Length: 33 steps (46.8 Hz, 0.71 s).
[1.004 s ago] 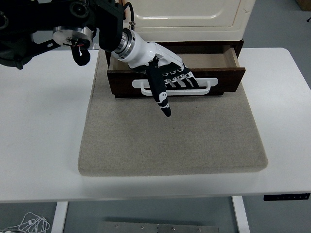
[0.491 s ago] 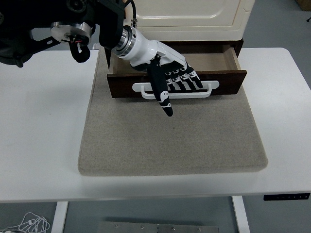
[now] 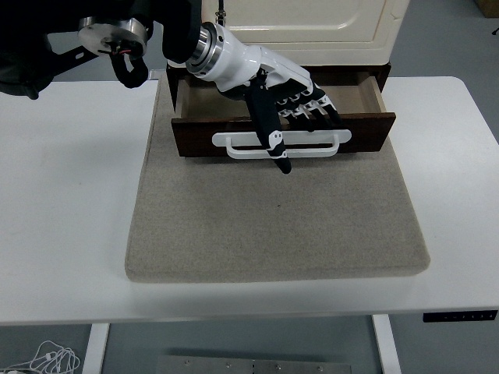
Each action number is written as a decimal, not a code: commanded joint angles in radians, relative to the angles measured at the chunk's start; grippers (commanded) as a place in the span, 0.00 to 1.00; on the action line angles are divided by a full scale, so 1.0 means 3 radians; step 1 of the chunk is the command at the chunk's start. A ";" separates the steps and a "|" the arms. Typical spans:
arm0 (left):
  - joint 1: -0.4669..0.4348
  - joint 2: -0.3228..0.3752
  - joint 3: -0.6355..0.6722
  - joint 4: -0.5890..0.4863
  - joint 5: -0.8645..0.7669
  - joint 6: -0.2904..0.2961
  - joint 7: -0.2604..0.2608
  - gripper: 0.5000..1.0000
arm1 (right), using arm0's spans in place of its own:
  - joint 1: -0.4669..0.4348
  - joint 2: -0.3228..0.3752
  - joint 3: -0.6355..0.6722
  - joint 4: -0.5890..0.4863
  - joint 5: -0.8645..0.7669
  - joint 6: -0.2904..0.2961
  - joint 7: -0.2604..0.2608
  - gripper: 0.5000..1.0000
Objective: Open the drawer under the combination cabinet
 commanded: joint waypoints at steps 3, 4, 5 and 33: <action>-0.0001 0.0046 -0.0237 0.0003 -0.0005 -0.0007 -0.0009 1.00 | 0.0000 0.0000 0.0003 0.0000 -0.0004 0.0000 0.0000 0.85; 0.0004 0.0051 -0.0289 0.0008 -0.0005 -0.0007 -0.0010 1.00 | 0.0000 0.0000 0.0003 0.0000 0.0001 0.0000 0.0000 0.85; 0.0004 0.0056 -0.0350 0.0018 -0.0005 -0.0007 -0.0010 1.00 | 0.0000 0.0000 0.0003 0.0000 0.0001 0.0000 0.0000 0.85; 0.0019 0.0056 -0.2539 0.1214 -0.0057 0.0861 -0.0878 1.00 | 0.0000 0.0000 0.0003 0.0000 0.0001 0.0000 0.0000 0.85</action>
